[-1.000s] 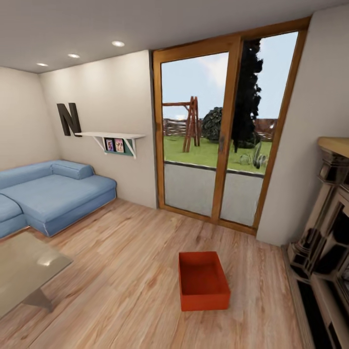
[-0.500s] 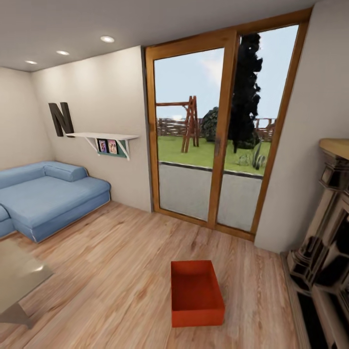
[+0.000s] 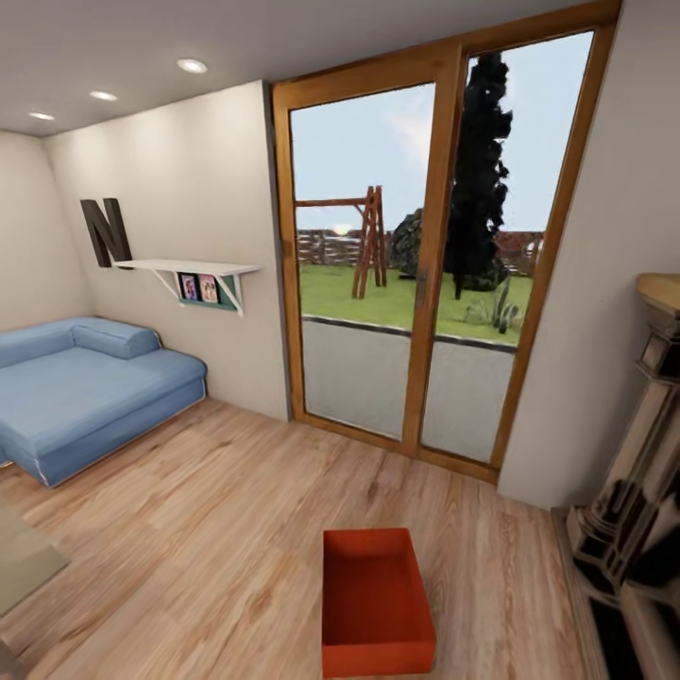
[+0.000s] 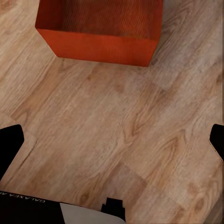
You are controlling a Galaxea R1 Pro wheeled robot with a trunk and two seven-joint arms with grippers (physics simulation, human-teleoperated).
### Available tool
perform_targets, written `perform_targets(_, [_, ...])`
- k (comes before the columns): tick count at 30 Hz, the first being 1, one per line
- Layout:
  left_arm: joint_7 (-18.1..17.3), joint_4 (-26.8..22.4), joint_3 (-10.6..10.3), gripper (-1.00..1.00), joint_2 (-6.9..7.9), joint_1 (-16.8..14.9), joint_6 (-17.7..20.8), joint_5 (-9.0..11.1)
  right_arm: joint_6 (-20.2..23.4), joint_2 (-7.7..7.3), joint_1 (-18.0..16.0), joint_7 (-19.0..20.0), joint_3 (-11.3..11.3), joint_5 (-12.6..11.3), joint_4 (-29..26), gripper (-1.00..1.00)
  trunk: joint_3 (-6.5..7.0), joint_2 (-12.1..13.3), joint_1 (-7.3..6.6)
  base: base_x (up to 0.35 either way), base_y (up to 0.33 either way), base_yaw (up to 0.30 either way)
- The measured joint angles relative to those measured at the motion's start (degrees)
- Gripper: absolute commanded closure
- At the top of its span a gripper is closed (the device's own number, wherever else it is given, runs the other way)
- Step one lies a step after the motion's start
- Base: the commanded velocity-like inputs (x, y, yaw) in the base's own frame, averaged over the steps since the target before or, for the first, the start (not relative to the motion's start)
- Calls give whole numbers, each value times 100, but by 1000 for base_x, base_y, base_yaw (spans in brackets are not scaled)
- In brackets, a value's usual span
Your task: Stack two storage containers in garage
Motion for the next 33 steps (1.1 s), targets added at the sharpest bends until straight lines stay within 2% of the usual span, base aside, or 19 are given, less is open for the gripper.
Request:
perform_targets(13, [0,-2,0,-100,2,0,0,3,6,0,0,0,0,0,0,-100,0,0,0,319,-76,0])
perform_targets(23, [-5,-4,-1,-100,-15,0,-1,7,8,1,0,0,0,0,0,-100,0,0,2,109,-26,0])
perform_targets(33, [1,-5,-1,-100,-3,0,0,10,8,0,0,0,0,1,0,-100,0,0,0,305,-124,0])
